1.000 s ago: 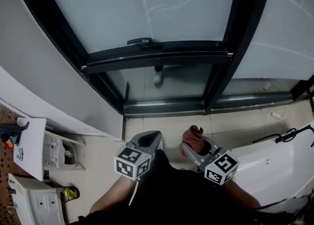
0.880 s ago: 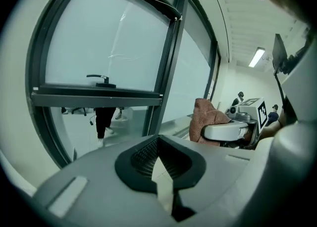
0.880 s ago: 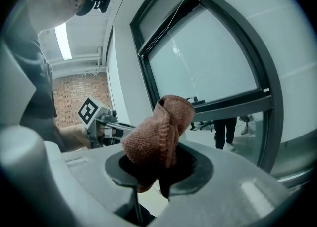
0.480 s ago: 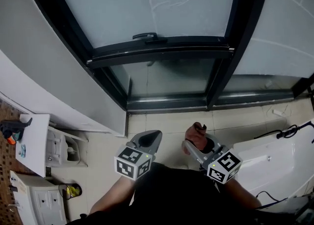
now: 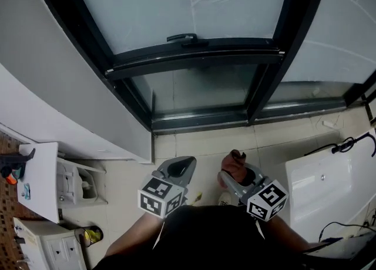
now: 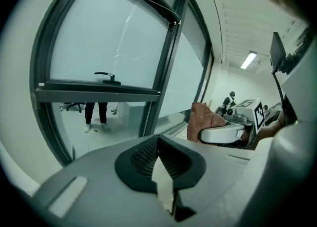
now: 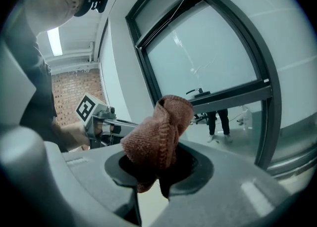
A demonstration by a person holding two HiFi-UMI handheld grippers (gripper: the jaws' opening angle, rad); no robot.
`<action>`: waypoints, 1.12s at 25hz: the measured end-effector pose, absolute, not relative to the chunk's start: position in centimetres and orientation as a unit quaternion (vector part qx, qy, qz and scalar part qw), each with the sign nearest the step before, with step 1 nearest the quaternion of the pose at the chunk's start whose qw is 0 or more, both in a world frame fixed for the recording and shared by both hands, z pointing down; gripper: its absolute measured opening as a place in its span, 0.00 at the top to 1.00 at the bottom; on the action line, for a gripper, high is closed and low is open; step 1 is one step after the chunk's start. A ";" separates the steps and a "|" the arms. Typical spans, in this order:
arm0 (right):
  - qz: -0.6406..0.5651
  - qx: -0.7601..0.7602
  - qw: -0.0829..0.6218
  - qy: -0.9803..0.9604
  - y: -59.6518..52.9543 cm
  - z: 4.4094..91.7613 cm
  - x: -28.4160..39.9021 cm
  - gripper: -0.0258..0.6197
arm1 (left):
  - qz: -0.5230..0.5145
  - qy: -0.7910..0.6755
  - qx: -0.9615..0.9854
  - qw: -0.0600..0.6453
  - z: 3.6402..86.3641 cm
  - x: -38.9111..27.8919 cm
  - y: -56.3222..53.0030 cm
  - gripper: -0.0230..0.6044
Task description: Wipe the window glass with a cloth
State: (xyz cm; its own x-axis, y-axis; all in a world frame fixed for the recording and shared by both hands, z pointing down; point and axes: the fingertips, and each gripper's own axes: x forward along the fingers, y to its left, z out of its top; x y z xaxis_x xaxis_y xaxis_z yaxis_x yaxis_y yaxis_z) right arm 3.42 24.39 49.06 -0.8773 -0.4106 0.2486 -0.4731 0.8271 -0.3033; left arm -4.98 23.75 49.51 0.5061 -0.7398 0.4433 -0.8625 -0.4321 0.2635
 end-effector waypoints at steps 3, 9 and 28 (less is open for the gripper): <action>0.184 0.235 0.093 -0.950 25.7 49.5 2.0 0.81 | 0.127 -0.477 0.837 0.238 49.7 -6.5 24.8 0.94; 0.187 0.242 0.104 -0.946 27.4 50.0 0.7 0.81 | 0.121 -0.477 0.837 0.241 49.9 -8.5 26.3 0.94; 0.178 0.246 0.099 -0.948 28.7 49.8 -1.1 0.81 | 0.109 -0.483 0.838 0.230 49.2 -10.4 26.9 0.94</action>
